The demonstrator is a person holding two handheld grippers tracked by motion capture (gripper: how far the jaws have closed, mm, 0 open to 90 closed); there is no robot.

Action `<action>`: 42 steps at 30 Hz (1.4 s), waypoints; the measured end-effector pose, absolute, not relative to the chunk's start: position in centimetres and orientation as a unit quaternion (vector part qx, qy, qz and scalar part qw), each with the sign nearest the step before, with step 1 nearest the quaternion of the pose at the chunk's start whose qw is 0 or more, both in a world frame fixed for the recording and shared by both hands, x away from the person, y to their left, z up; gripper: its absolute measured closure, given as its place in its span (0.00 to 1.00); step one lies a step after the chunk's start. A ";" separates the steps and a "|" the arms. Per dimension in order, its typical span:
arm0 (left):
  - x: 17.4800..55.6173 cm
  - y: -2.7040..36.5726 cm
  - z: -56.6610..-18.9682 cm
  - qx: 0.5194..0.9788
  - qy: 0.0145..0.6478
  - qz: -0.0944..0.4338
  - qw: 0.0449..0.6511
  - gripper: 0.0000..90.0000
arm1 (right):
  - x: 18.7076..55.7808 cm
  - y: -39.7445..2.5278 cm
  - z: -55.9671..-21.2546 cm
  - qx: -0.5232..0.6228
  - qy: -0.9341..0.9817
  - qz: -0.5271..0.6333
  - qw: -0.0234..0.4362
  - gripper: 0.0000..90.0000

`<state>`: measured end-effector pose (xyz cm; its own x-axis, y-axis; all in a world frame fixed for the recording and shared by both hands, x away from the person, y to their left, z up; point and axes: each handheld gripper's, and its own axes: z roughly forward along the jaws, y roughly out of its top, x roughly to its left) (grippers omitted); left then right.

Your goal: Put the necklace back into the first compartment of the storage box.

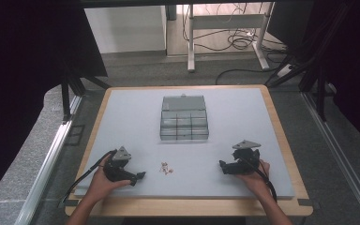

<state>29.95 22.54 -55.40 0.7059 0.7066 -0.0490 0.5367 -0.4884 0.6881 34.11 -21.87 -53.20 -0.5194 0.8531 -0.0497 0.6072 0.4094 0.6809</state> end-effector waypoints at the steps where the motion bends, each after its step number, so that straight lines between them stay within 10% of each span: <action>1: 29.9 22.5 -55.4 0.854 0.363 0.121 0.351 0.01 | 34.0 -21.9 -53.2 0.449 0.815 0.307 0.201 0.02; 42: 29.9 22.5 -55.4 0.854 0.365 0.123 0.351 0.01 | 31.3 -22.7 -48.5 0.408 0.824 0.357 0.167 0.38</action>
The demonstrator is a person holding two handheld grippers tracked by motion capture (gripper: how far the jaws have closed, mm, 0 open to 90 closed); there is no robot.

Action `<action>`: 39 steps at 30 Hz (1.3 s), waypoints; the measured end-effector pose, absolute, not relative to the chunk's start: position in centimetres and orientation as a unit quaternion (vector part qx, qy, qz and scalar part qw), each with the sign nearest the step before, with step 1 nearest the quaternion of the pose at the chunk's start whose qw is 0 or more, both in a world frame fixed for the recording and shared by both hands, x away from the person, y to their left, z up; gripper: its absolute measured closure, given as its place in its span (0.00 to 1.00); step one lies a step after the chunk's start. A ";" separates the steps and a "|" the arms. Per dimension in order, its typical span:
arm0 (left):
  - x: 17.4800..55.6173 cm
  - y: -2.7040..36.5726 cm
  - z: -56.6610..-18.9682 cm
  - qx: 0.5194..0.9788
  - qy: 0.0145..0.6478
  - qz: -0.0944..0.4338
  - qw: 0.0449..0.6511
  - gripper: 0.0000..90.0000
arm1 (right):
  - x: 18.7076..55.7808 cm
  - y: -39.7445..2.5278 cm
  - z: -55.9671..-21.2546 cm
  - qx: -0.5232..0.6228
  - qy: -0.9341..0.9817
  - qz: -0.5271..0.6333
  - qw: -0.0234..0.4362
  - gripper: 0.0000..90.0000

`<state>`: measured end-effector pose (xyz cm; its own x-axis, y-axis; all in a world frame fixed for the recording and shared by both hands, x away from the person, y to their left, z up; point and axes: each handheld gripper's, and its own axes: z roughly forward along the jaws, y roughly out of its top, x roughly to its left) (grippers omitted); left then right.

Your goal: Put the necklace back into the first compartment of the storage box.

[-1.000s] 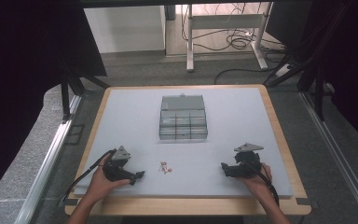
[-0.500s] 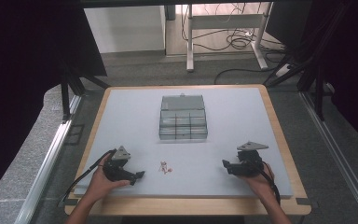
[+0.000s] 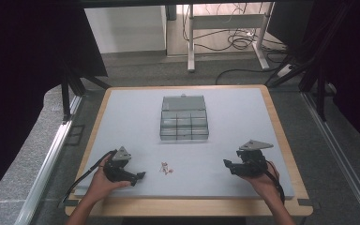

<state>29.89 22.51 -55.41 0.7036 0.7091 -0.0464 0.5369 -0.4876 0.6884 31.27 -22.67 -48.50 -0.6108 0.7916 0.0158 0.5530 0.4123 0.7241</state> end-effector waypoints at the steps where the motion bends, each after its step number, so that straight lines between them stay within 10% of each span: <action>1: 29.9 22.5 -55.4 0.854 0.365 0.123 0.351 0.01 | 31.2 -22.6 -48.4 0.407 0.825 0.357 0.166 0.39; 39: 29.9 22.5 -55.4 0.853 0.366 0.123 0.351 0.01 | 30.5 -13.7 -44.5 0.283 0.875 0.374 0.116 0.51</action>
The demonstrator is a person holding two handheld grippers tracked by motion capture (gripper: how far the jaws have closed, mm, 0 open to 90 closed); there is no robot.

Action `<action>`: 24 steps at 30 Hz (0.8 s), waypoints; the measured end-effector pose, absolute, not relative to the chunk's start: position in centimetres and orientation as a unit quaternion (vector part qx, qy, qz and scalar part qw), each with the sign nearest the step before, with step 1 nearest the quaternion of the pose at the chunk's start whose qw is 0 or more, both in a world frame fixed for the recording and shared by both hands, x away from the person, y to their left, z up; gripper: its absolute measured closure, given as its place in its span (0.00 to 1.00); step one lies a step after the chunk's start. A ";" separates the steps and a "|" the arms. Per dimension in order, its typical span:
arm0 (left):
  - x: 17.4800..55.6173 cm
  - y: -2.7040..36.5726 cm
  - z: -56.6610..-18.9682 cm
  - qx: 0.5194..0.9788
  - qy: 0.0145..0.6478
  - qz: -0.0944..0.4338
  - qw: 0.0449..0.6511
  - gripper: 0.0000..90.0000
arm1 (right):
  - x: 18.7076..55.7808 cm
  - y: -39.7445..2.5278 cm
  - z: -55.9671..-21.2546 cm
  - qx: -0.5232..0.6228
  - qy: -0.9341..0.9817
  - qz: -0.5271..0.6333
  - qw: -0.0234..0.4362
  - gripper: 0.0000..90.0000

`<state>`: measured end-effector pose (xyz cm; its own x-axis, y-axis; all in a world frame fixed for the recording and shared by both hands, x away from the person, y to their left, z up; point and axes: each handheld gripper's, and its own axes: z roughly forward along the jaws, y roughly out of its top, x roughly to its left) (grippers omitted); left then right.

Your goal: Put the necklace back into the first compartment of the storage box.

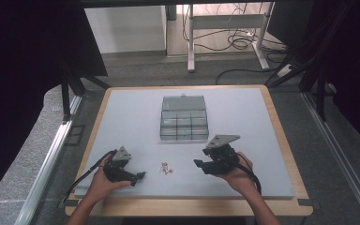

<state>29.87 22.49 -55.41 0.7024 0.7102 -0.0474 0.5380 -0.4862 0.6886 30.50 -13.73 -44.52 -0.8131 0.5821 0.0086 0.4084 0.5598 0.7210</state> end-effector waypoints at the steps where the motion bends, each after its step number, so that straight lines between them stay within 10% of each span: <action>1: 29.9 22.5 -55.4 0.853 0.366 0.123 0.351 0.01 | 30.5 -13.3 -44.5 0.279 0.878 0.372 0.115 0.51; 24: 29.9 22.5 -55.4 0.853 0.366 0.123 0.351 0.01 | 31.2 -7.6 -47.3 0.227 0.916 0.321 0.074 0.59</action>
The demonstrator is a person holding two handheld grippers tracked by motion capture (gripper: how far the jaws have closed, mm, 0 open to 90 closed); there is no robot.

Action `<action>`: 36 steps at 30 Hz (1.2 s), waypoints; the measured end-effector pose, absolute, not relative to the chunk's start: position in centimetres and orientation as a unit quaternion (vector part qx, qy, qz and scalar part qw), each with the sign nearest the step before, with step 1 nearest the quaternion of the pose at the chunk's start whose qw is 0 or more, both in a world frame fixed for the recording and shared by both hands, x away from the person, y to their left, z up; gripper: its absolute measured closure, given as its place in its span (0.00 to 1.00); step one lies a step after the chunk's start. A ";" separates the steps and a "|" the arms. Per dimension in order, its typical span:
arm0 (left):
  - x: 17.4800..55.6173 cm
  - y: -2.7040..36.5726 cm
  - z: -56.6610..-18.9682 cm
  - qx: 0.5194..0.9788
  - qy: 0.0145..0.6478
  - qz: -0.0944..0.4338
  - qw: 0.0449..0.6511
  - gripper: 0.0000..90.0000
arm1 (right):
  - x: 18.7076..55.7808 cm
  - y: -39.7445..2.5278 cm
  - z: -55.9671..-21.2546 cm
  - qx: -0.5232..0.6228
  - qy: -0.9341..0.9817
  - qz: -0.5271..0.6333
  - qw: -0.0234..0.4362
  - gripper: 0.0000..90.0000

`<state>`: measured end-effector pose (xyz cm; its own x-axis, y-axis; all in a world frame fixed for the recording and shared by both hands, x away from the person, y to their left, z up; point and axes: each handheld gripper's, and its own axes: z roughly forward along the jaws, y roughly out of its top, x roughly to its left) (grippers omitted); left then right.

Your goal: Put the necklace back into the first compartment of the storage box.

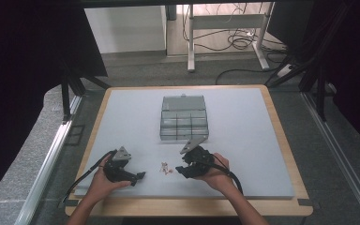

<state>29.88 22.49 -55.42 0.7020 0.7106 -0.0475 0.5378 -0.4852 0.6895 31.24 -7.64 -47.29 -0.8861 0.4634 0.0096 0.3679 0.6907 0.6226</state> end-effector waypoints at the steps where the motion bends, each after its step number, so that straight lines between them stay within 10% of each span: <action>1: 29.9 22.5 -55.4 0.853 0.366 0.123 0.351 0.01 | 31.3 -7.5 -47.4 0.226 0.917 0.319 0.073 0.59; 36: 29.9 22.5 -55.4 0.853 0.366 0.123 0.352 0.01 | 32.4 -3.8 -50.3 0.212 0.936 0.278 0.042 0.66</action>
<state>29.88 22.49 -55.43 0.7022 0.7104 -0.0473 0.5370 -0.4848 0.6904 32.38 -3.78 -50.25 -0.9067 0.4199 0.0397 0.3735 0.7555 0.5382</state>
